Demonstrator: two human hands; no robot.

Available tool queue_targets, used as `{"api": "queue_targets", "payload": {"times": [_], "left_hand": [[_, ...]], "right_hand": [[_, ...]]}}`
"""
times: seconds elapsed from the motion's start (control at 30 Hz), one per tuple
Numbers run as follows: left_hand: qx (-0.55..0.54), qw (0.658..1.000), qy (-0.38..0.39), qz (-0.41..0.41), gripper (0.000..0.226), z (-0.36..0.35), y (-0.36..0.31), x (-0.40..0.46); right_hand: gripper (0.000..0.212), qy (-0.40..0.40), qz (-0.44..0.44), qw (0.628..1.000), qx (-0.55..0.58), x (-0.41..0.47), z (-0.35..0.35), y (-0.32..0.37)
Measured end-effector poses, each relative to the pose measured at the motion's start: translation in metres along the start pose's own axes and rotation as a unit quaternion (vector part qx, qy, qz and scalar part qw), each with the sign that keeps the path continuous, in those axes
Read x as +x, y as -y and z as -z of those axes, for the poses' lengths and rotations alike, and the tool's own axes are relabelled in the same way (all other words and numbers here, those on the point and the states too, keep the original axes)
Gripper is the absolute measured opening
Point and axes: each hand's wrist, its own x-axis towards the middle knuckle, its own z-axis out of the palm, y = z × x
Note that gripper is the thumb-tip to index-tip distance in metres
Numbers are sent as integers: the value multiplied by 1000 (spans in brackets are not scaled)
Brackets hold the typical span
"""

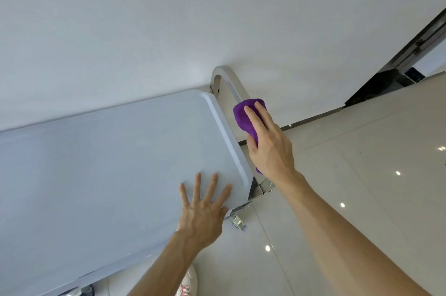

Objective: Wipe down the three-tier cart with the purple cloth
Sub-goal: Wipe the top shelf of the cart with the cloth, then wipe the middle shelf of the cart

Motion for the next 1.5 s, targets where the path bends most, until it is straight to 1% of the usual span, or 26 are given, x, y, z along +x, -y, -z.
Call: {"api": "queue_targets", "payload": {"times": [0.1, 0.2, 0.3, 0.47, 0.6, 0.7, 0.8, 0.9, 1.0, 1.03, 1.13, 1.27, 1.37, 1.43, 1.5], "left_hand": [[14, 1000, -20, 5, 55, -18, 3, 4], [20, 999, -28, -2, 56, -20, 1, 2], [28, 998, -51, -5, 60, -26, 7, -1], [18, 996, -83, -14, 55, -35, 14, -2], [47, 989, -136, -30, 53, -40, 12, -2], [58, 982, -176, -39, 53, -47, 10, -1], [69, 975, -208, -42, 54, -52, 7, 1], [83, 970, -223, -44, 59, -58, 2, 4], [114, 962, -244, -43, 57, -61, -3, 6], [128, 958, -255, -42, 56, -64, -3, 7], [162, 943, -288, -38, 56, -71, -3, 10], [200, 923, -328, -25, 60, -77, 1, 14], [231, 898, -373, -28, 60, -79, 3, 12], [243, 886, -393, -29, 60, -80, 4, 9], [241, 883, -401, -36, 58, -83, 5, 6]], "right_hand": [[59, -62, -4, 997, 46, -27, -8, -8], [56, -116, -16, 991, 69, -43, -17, -11], [53, -158, -25, 983, 88, -50, -26, -12], [51, -214, -55, 967, 129, -57, -38, -11], [51, -265, -60, 953, 135, -68, -53, -14], [50, -316, -70, 933, 160, -80, -70, -18], [50, -359, -53, 912, 190, -82, -81, -24], [49, -363, -44, 900, 239, -83, -85, -38], [46, -332, -46, 880, 336, -86, -82, -47], [41, -328, -46, 875, 353, -88, -81, -50], [8, -321, -63, 865, 380, -97, -88, -63], [18, -345, -57, 836, 422, -114, -127, -67], [35, -389, -31, 817, 425, -124, -156, -63], [41, -393, -22, 811, 433, -130, -166, -63], [41, -387, -14, 814, 432, -140, -172, -67]]}}
